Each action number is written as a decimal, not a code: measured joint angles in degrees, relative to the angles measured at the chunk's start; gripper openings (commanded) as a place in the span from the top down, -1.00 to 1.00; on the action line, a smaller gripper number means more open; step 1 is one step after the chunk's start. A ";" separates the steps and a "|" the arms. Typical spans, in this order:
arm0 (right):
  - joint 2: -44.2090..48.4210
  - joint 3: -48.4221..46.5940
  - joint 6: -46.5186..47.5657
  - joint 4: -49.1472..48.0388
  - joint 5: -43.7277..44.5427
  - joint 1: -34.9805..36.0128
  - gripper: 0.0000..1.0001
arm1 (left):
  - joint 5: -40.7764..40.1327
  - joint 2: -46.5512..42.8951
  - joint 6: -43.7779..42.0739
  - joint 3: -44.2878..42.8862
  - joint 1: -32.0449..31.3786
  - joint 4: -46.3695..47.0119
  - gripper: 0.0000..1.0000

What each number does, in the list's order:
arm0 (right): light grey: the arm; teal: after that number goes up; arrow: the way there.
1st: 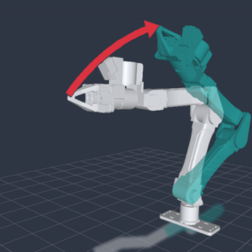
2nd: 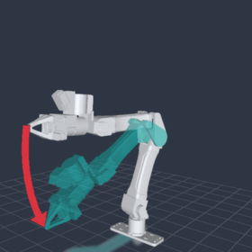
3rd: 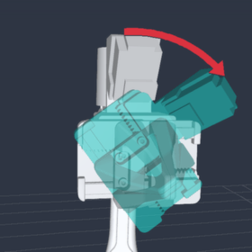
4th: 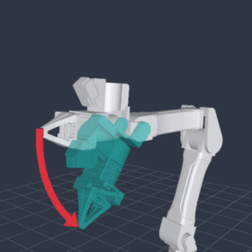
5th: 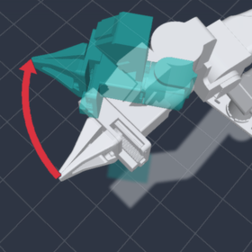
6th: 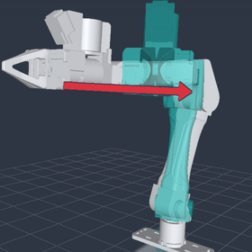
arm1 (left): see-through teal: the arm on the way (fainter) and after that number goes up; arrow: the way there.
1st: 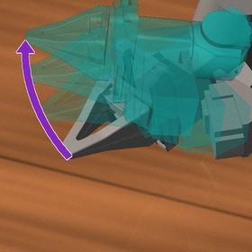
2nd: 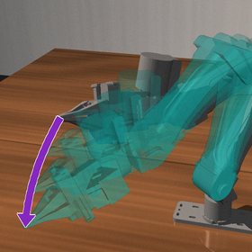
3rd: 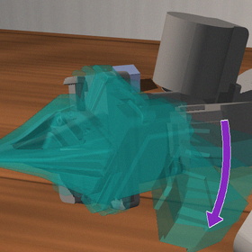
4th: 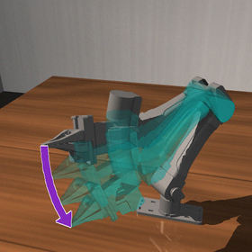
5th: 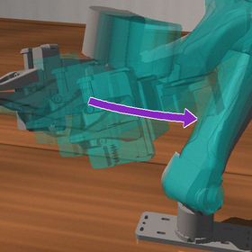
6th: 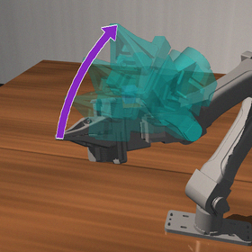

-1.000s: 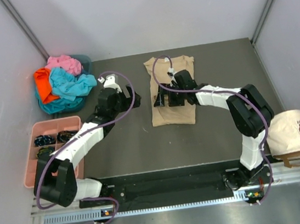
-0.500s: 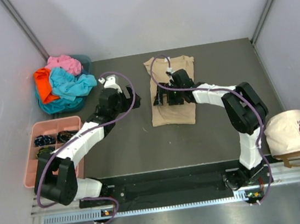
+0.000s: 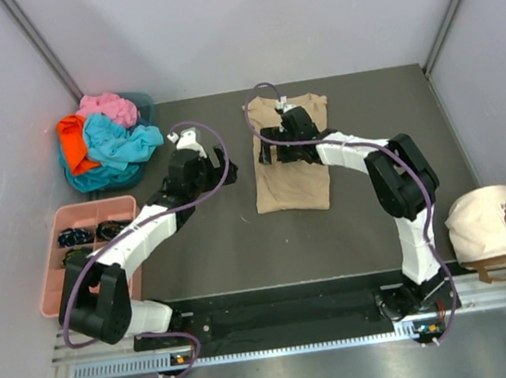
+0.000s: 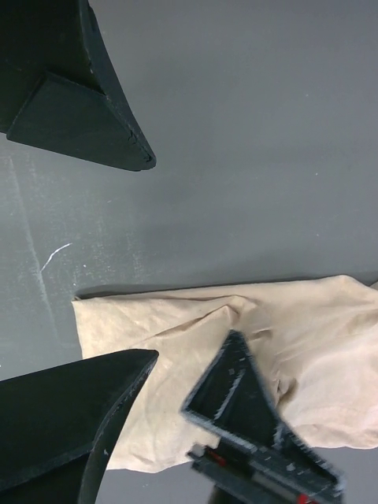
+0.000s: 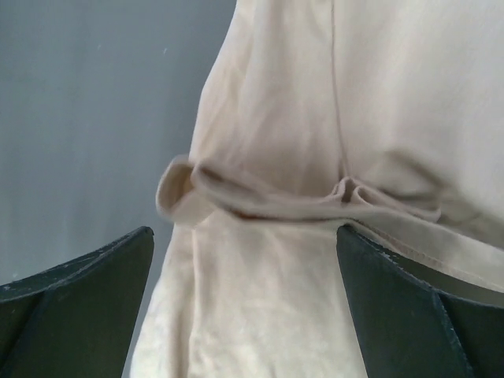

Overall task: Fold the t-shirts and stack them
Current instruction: Fold the folded rectangular tshirt in 1/3 of the way, then grab one side of the 2/3 rectangular tshirt with both arms, then fold the long partially folded tshirt into a neat square, then smooth out wrinkles on the folded tshirt

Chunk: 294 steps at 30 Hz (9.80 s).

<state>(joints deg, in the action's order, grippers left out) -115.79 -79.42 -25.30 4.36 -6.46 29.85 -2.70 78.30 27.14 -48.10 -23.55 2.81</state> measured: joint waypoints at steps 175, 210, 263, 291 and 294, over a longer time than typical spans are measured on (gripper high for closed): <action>62.97 38.97 -10.97 33.42 7.17 0.48 1.00 | -1.42 -27.19 16.65 17.03 -25.18 -19.58 1.00; 17.44 1.03 -6.82 12.72 7.54 -11.28 1.00 | -12.92 18.25 -6.36 -18.12 -8.87 5.81 1.00; -10.21 -21.07 -6.38 10.05 0.07 -19.69 -0.97 | -11.45 39.32 -11.50 -35.04 -1.07 4.50 -0.46; 0.46 -6.95 -9.38 -6.21 -29.97 -23.21 -0.97 | 12.48 28.24 -0.26 -20.63 -3.19 15.80 -0.46; -0.96 -8.02 -9.42 -5.51 -31.17 -23.21 -0.97 | 14.73 28.57 1.22 -18.91 -5.95 17.86 -0.43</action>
<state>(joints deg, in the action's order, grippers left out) -116.75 -87.44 -34.72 -1.15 -37.63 6.63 12.03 106.87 28.36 -67.00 -29.50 20.67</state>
